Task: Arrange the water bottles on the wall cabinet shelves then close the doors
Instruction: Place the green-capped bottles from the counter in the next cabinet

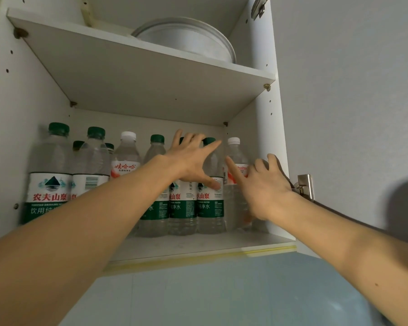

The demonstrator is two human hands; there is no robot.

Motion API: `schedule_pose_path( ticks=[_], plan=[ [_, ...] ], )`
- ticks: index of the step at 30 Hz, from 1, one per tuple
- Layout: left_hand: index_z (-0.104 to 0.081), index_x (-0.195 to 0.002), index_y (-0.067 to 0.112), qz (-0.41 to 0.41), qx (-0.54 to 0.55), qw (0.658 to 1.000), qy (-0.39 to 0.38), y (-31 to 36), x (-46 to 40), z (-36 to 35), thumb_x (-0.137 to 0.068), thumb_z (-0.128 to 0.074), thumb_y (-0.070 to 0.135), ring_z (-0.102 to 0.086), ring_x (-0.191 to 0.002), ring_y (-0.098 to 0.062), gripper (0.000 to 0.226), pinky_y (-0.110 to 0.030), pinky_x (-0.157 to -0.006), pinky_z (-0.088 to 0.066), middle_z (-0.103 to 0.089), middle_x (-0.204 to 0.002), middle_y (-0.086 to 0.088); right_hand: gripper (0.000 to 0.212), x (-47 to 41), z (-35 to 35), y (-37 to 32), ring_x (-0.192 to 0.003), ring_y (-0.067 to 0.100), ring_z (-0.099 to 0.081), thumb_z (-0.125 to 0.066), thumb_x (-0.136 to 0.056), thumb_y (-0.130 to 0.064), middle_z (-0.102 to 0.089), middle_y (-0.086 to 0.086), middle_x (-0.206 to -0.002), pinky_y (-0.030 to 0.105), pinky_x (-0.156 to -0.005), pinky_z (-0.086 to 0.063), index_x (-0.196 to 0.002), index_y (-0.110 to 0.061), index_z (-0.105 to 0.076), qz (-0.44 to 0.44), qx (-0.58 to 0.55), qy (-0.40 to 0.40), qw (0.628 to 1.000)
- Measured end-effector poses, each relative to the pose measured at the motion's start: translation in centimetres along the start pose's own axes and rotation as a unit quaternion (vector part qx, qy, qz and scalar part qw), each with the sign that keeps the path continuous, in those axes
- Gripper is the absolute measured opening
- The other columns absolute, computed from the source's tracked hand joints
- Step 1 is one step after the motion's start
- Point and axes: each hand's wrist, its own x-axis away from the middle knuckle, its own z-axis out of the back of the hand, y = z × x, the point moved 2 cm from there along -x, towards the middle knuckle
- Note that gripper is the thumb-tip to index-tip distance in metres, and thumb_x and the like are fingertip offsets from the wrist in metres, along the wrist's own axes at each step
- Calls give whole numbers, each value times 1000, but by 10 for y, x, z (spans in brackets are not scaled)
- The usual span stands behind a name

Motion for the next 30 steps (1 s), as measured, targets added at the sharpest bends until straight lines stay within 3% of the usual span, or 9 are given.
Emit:
schedule_pose_path(
  ticks=[9, 17, 21, 24, 27, 30],
  plan=[
    [-6, -160, 33, 40, -66, 996, 40, 12, -6, -16, -61, -36, 102, -12, -150, -36, 125, -63, -120, 3, -19, -162, -14, 131, -17, -12, -10, -142, 44, -26, -69, -81, -66, -39, 22, -151, 63, -117, -7, -155, -16, 27, -3, 45, -29, 999],
    [-6, -161, 27, 44, -110, 991, 60, 16, -2, -19, -64, -26, 102, -15, -149, -37, 124, -64, -120, -3, -19, -162, -18, 123, -17, -17, -12, -144, 47, -21, -65, -87, -57, -36, 25, -153, 67, -117, -2, -155, -14, 28, 1, 48, -32, 998],
    [2, -161, 25, 8, -92, 995, 42, 11, 8, -17, -66, -34, 100, -4, -153, -37, 126, -61, -122, 0, -6, -166, -17, 123, -14, -14, -11, -146, 47, -18, -65, -85, -60, -27, 28, -156, 68, -118, 1, -156, -8, 21, 6, 32, -4, 999],
    [14, -159, 28, -25, -101, 994, 16, -4, 22, -17, -58, -46, 100, 11, -153, -38, 137, -59, -121, 8, 12, -166, -16, 124, -14, -13, -9, -150, 46, -12, -67, -83, -59, -8, 30, -162, 65, -120, 3, -157, -8, 18, 11, -2, 34, 999],
    [22, -156, 29, -31, -125, 992, -21, -21, 38, -21, -51, -51, 101, 27, -149, -37, 147, -58, -118, 16, 28, -163, -15, 126, -18, -15, -11, -153, 42, -5, -73, -82, -50, 4, 30, -164, 61, -122, 3, -156, -10, 22, 11, -40, 27, 999],
    [23, -156, 25, -31, -136, 990, -31, -25, 47, -24, -52, -52, 100, 30, -148, -38, 148, -56, -118, 17, 33, -161, -15, 125, -25, -17, -19, -155, 38, -3, -73, -84, -50, 11, 26, -165, 59, -122, 1, -156, -10, 21, 23, -79, 26, 996]
  ],
)
